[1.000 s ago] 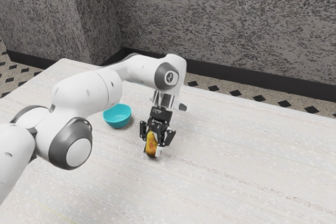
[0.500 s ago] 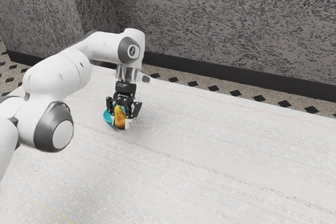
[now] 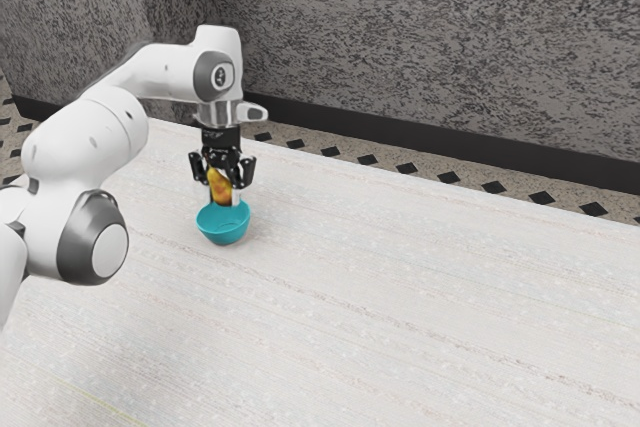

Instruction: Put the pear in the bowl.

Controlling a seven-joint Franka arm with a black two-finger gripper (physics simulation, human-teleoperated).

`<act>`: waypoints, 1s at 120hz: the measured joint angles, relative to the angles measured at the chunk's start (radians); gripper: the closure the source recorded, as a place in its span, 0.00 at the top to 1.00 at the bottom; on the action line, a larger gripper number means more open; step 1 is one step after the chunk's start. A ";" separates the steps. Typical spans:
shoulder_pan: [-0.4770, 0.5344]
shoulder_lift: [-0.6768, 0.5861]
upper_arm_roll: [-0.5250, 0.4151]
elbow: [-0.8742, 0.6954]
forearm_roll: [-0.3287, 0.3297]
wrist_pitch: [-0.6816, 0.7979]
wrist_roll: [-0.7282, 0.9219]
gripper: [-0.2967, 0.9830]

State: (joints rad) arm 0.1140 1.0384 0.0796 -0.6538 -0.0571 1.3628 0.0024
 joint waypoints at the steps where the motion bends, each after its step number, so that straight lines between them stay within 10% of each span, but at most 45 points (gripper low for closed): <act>1: 0.002 0.001 -0.001 0.000 -0.001 0.003 0.000 0.44; 47: 0.013 -0.033 -0.007 -0.005 -0.018 0.041 0.006 0.71; 97: -0.098 -1.015 -0.010 -0.921 0.032 0.084 0.006 0.76; 120: -0.234 -1.134 0.007 -0.999 0.103 0.117 -0.001 0.76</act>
State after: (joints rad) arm -0.1197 -0.0952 0.0868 -1.6530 0.0455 1.4799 0.0009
